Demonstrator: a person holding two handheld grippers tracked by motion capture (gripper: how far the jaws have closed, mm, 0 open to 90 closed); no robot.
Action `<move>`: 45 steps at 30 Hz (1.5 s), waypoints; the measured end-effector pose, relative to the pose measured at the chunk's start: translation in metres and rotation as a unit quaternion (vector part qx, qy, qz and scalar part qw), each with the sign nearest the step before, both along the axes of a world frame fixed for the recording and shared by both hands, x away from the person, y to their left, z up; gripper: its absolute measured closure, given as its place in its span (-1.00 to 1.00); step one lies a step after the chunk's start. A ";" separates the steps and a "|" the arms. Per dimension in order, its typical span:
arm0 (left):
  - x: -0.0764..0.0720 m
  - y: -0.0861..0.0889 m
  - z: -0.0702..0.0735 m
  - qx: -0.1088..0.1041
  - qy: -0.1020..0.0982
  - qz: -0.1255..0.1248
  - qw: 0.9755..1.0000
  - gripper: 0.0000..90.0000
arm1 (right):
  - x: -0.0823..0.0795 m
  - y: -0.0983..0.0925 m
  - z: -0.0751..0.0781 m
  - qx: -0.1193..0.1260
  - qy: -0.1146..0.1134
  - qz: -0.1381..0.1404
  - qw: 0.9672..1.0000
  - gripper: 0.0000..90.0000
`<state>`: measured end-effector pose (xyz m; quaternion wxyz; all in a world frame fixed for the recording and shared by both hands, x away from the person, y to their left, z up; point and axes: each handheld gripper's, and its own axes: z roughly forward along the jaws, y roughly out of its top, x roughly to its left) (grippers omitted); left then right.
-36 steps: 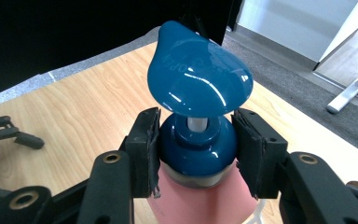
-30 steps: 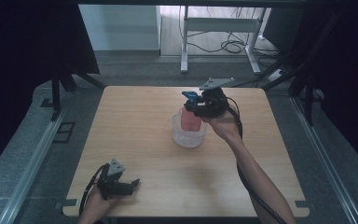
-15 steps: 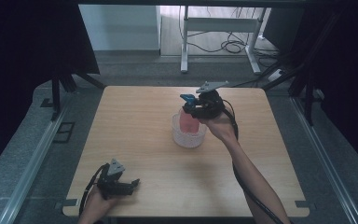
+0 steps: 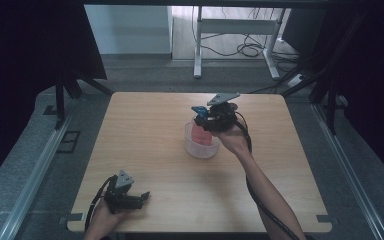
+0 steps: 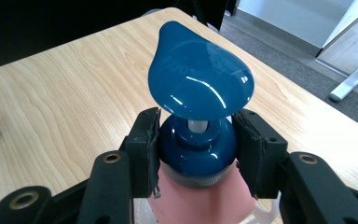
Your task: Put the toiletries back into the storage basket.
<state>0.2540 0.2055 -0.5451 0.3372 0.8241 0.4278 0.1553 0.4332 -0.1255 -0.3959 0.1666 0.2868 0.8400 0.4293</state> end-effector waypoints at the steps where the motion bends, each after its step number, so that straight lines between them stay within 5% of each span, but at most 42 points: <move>1: 0.000 0.000 0.000 0.001 -0.001 -0.001 1.000 -0.77 | 0.000 0.000 -0.002 -0.001 0.002 0.000 1.000 0.16; 25: 0.000 0.000 0.000 0.000 -0.001 -0.002 1.000 -0.77 | 0.007 0.002 -0.040 0.000 0.025 0.005 1.000 0.16; 45: 0.000 0.000 0.000 0.000 -0.001 -0.001 1.000 -0.77 | 0.005 -0.008 -0.035 0.016 0.039 -0.002 0.999 -0.26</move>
